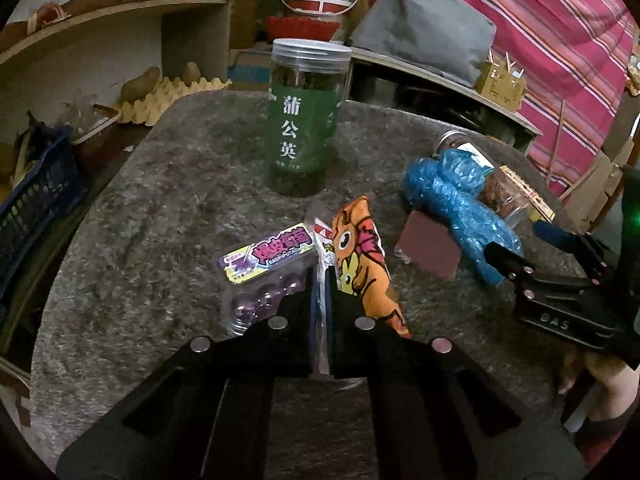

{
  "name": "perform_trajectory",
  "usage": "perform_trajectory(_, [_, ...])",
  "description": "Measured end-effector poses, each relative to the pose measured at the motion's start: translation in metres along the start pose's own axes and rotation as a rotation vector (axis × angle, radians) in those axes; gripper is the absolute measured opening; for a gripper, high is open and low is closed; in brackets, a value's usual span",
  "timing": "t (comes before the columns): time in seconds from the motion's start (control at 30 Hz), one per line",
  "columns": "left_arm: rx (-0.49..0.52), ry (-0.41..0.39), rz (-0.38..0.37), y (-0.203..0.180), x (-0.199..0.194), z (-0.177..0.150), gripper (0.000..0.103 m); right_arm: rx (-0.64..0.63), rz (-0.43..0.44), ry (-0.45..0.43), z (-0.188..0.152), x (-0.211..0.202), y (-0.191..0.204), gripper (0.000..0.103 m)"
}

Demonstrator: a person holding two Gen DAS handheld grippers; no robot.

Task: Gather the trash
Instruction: 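Grasp the blue plastic bag with the right tool while the left holds the snack box, then carry the snack box and blue bag to the basket, open the left tool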

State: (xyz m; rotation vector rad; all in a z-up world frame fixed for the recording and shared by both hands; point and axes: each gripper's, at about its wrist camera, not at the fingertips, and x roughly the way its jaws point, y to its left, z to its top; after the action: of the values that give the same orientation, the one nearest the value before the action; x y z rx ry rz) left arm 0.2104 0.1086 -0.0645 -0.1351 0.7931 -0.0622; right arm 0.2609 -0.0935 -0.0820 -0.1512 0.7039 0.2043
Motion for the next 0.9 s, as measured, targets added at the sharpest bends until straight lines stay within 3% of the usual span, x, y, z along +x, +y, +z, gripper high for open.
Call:
perform_trajectory(0.03, [0.001,0.001,0.005,0.001,0.000,0.000,0.002,-0.003,0.007,0.009,0.000,0.002,0.001,0.066])
perform_trajectory(0.1, [0.003,0.003,0.016,0.001,0.003,-0.001,0.002,-0.002,0.039,0.031,0.001,0.006,0.000,0.043])
perform_trajectory(0.2, [-0.001,0.000,0.016,-0.001,0.003,0.001,0.001,0.009,0.074,0.033,0.000,0.005,-0.002,0.019])
perform_trajectory(0.3, [0.004,-0.017,0.014,-0.006,-0.001,0.003,0.000,0.007,0.093,0.015,0.000,0.000,-0.001,0.009])
perform_trajectory(0.7, [0.027,-0.089,0.009,-0.027,-0.020,0.008,0.000,0.022,0.046,-0.117,-0.006,-0.045,-0.026,0.006])
perform_trajectory(0.9, [0.020,-0.093,-0.009,-0.027,-0.023,0.009,0.000,0.048,0.014,-0.128,-0.011,-0.062,-0.052,0.006])
